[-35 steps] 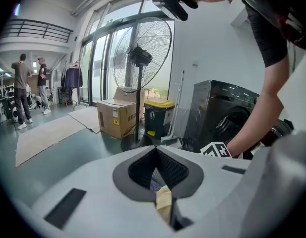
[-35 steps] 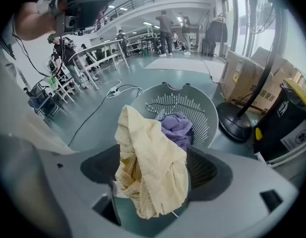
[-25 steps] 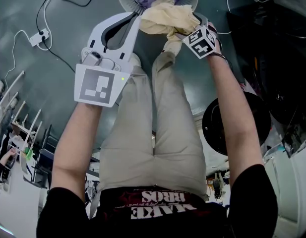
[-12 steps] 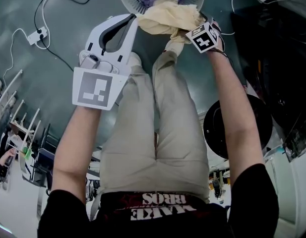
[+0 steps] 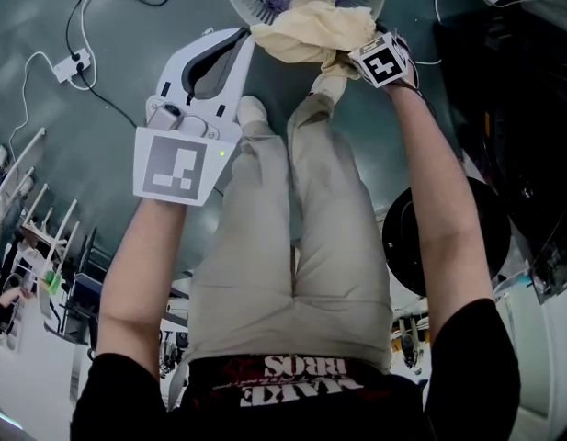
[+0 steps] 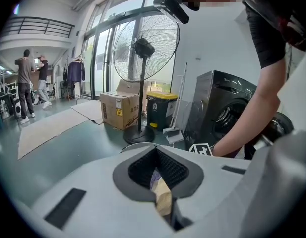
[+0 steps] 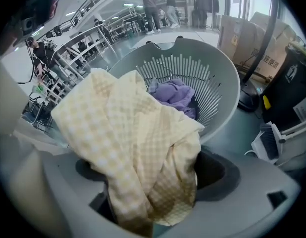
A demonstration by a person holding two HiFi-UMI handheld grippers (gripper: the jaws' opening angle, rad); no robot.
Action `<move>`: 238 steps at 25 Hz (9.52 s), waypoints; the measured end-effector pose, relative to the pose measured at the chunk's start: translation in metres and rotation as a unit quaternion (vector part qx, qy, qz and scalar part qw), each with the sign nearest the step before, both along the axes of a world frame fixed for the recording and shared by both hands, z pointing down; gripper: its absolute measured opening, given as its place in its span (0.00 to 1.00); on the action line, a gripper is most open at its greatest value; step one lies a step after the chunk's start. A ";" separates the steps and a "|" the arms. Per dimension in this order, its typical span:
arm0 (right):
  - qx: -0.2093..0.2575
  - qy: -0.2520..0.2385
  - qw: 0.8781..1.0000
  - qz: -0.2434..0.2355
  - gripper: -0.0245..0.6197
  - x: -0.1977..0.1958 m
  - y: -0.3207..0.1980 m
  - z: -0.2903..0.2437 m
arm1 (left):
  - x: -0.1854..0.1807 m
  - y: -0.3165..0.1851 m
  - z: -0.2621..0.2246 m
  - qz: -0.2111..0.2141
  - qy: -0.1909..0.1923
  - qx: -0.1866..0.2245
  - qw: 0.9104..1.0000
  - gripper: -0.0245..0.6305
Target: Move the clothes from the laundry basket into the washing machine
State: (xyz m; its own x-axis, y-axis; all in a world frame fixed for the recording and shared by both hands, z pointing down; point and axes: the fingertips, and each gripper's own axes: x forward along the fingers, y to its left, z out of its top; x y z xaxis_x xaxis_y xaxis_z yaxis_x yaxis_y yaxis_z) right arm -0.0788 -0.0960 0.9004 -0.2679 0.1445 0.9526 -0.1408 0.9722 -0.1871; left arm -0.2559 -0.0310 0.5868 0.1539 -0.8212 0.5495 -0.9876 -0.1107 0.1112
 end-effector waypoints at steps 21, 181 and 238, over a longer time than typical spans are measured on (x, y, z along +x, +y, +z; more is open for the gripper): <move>0.004 0.022 0.999 0.041 0.17 0.012 -0.002 -0.042 | 0.010 -0.021 -0.035 0.006 0.001 0.001 1.000 0.04; 0.280 -0.334 0.659 0.613 0.16 0.464 -0.045 -0.419 | 0.472 -0.095 -0.069 0.356 0.054 0.061 0.931 0.04; 0.295 -0.278 0.675 0.617 0.05 0.499 -0.078 -0.375 | 0.510 -0.127 -0.122 0.434 0.042 0.075 0.897 0.04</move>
